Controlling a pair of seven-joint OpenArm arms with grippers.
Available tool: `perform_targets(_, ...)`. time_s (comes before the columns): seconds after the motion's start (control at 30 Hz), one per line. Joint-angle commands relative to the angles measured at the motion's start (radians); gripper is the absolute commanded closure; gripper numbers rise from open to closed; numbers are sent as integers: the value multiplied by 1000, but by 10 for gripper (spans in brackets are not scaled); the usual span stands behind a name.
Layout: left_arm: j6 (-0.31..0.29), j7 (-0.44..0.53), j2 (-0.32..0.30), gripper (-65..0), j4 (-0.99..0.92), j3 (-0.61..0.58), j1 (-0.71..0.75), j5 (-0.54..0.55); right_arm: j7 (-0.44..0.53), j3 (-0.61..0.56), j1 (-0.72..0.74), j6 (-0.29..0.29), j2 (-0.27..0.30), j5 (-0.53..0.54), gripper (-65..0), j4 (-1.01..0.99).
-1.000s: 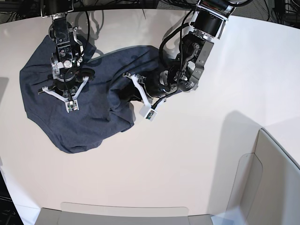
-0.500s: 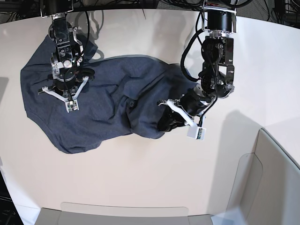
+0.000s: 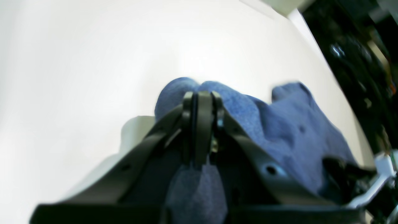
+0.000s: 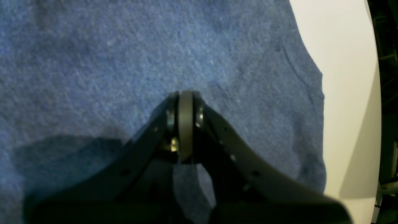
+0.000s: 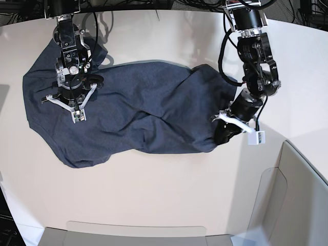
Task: Layout the t-shirt on the table in an organized manner, then fold the t-shirt properly
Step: 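Drag the grasped fabric outward with the left gripper, away from the right gripper, then pull the shirt taut between both grippers, left gripper moving outward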
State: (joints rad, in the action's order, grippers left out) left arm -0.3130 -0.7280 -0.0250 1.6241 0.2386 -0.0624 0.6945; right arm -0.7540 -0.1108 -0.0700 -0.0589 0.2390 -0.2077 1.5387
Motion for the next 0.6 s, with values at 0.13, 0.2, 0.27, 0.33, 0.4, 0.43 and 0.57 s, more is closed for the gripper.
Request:
perform_targets(0.13,-5,23,38,-3,20,91,31,14,-140,1,-30,-65,-8,81,0,-28)
perform_targets(0.2,-5,8,32,-15,18,80,49,12,-140,3,-23,-65,-8,81,0,-28)
perform_targets(0.27,-5,-40,6,-79,17,15,52,12,-140,3,-11,-65,-8,81,0,-28)
perform_targets(0.33,-5,-101,-31,-182,17,-43,51,12,-140,3,-4,-65,-8,81,0,-25)
perform_targets(0.4,-5,-138,-33,-256,20,-52,51,12,-140,3,12,-65,-11,81,0,-24)
perform_targets(0.43,-5,-153,-34,-271,20,-51,51,14,-140,4,19,-65,-19,81,0,-24)
perform_targets(0.57,-7,-166,-48,-267,31,-32,49,15,-140,6,62,-63,-33,83,0,-22)
